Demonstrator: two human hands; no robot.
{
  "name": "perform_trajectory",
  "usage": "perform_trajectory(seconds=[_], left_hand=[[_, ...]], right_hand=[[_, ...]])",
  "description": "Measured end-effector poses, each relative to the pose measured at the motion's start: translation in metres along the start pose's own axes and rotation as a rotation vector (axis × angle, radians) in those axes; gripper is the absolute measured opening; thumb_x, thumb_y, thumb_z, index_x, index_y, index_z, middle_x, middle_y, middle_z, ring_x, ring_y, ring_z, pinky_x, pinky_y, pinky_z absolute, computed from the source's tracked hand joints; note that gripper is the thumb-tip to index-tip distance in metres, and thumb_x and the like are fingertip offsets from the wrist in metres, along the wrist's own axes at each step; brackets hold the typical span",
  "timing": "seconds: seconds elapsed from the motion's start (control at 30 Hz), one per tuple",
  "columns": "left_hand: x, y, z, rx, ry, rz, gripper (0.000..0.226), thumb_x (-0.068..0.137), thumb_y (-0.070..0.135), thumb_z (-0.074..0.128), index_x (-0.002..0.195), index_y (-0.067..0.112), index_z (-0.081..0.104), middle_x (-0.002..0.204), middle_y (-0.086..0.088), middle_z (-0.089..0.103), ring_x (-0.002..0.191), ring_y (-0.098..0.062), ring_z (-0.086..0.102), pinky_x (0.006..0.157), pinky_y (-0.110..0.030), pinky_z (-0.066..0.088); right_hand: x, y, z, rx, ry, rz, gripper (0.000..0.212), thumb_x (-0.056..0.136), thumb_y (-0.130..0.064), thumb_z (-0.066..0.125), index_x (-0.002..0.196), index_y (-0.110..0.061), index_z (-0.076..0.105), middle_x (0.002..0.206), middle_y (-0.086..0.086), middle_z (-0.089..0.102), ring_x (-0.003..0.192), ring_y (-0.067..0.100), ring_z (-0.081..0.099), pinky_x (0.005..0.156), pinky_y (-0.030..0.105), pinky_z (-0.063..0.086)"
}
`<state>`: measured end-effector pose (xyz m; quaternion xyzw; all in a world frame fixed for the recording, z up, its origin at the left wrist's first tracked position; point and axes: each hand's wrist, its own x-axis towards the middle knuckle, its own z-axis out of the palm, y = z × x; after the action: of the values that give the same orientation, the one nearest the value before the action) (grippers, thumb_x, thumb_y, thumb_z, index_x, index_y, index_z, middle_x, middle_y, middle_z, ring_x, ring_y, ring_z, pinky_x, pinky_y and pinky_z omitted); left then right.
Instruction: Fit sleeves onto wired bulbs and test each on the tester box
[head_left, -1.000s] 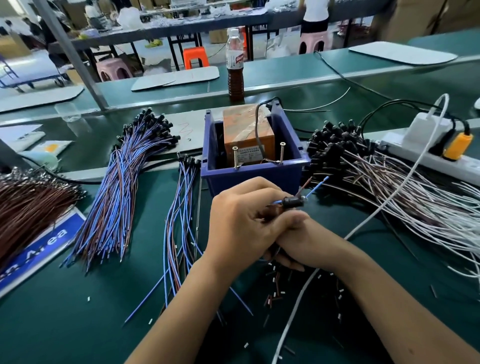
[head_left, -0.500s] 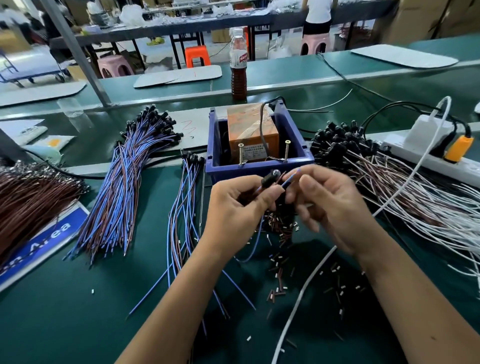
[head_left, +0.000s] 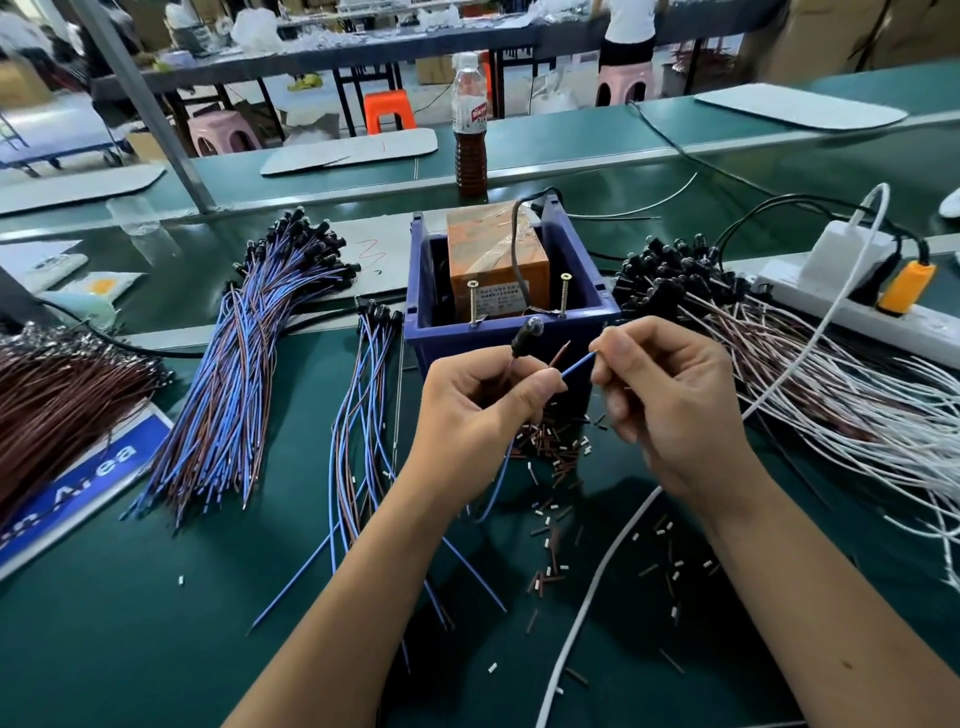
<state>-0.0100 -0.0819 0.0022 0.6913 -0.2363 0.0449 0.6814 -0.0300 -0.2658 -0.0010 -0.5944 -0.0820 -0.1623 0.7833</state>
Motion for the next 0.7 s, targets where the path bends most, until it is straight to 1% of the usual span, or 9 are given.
perform_trajectory(seconds=[0.1,0.17,0.23,0.37,0.4,0.5,0.57,0.63,0.7], left_hand=[[0.000,-0.001,-0.005,-0.030,0.052,-0.005,0.016,0.093,0.015,0.070,0.079,0.012,0.077,0.059,0.004,0.059,0.055,-0.006,0.048,0.057,-0.017,0.038],[0.001,-0.002,-0.003,-0.041,0.078,-0.004,0.016,0.093,0.015,0.069,0.079,0.013,0.077,0.059,0.003,0.058,0.055,-0.007,0.048,0.057,-0.018,0.037],[0.000,-0.003,0.001,-0.050,0.080,0.003,0.017,0.093,0.014,0.069,0.078,0.012,0.075,0.060,0.002,0.059,0.058,-0.011,0.051,0.059,-0.022,0.040],[-0.001,-0.005,0.005,-0.090,0.078,-0.014,0.021,0.094,0.014,0.069,0.073,0.013,0.070,0.064,-0.012,0.062,0.058,-0.037,0.057,0.059,-0.044,0.051],[-0.001,-0.005,0.005,-0.088,0.083,-0.007,0.022,0.094,0.013,0.069,0.073,0.014,0.071,0.065,-0.012,0.063,0.058,-0.036,0.058,0.060,-0.044,0.051],[-0.001,-0.003,0.009,-0.097,0.154,0.044,0.027,0.095,0.013,0.071,0.079,-0.008,0.068,0.071,-0.015,0.068,0.069,-0.019,0.065,0.065,-0.031,0.053],[-0.001,-0.005,0.007,-0.029,0.276,0.106,0.045,0.095,0.021,0.073,0.078,-0.018,0.060,0.068,-0.025,0.059,0.063,-0.027,0.056,0.060,-0.040,0.047],[-0.001,-0.006,0.003,0.114,0.397,0.203,0.037,0.097,0.022,0.073,0.072,-0.004,0.064,0.062,-0.018,0.055,0.056,-0.032,0.047,0.051,-0.041,0.040],[0.000,-0.006,0.000,0.186,0.500,0.244,0.025,0.097,0.021,0.074,0.074,0.014,0.070,0.060,-0.009,0.056,0.054,-0.028,0.049,0.049,-0.038,0.039]], right_hand=[[0.003,-0.004,-0.007,0.071,0.071,-0.009,0.013,0.094,-0.021,0.069,0.084,-0.013,0.072,0.072,0.005,0.066,0.046,0.009,0.050,0.037,0.019,0.037],[0.002,-0.003,-0.006,0.031,-0.002,0.011,0.014,0.088,-0.024,0.076,0.095,-0.012,0.075,0.074,0.008,0.068,0.047,0.010,0.051,0.037,0.020,0.040],[-0.003,0.004,0.003,-0.013,-0.113,0.066,0.024,0.085,-0.025,0.079,0.104,-0.011,0.077,0.075,0.009,0.069,0.047,0.011,0.052,0.038,0.020,0.041],[-0.005,0.013,0.016,0.031,-0.147,0.079,0.011,0.087,-0.021,0.075,0.095,-0.017,0.082,0.067,0.006,0.064,0.044,0.012,0.050,0.037,0.020,0.037],[-0.005,0.013,0.017,0.043,-0.146,0.084,0.011,0.087,-0.024,0.076,0.093,-0.018,0.082,0.067,0.004,0.065,0.045,0.011,0.050,0.038,0.020,0.037],[-0.002,0.013,0.013,0.127,-0.139,0.096,0.014,0.088,-0.034,0.078,0.092,-0.020,0.078,0.078,0.003,0.070,0.046,0.011,0.050,0.038,0.019,0.035],[0.001,0.013,0.010,0.176,-0.110,0.075,0.013,0.096,-0.032,0.069,0.094,-0.019,0.070,0.093,0.008,0.075,0.044,0.012,0.050,0.038,0.018,0.035],[0.003,0.013,0.008,0.085,-0.029,0.006,0.011,0.103,-0.025,0.061,0.096,-0.019,0.067,0.095,0.013,0.076,0.040,0.015,0.047,0.038,0.019,0.035],[0.004,0.014,0.007,-0.165,0.099,-0.128,0.011,0.105,-0.020,0.063,0.099,-0.017,0.072,0.085,0.008,0.076,0.042,0.013,0.050,0.041,0.021,0.039]])
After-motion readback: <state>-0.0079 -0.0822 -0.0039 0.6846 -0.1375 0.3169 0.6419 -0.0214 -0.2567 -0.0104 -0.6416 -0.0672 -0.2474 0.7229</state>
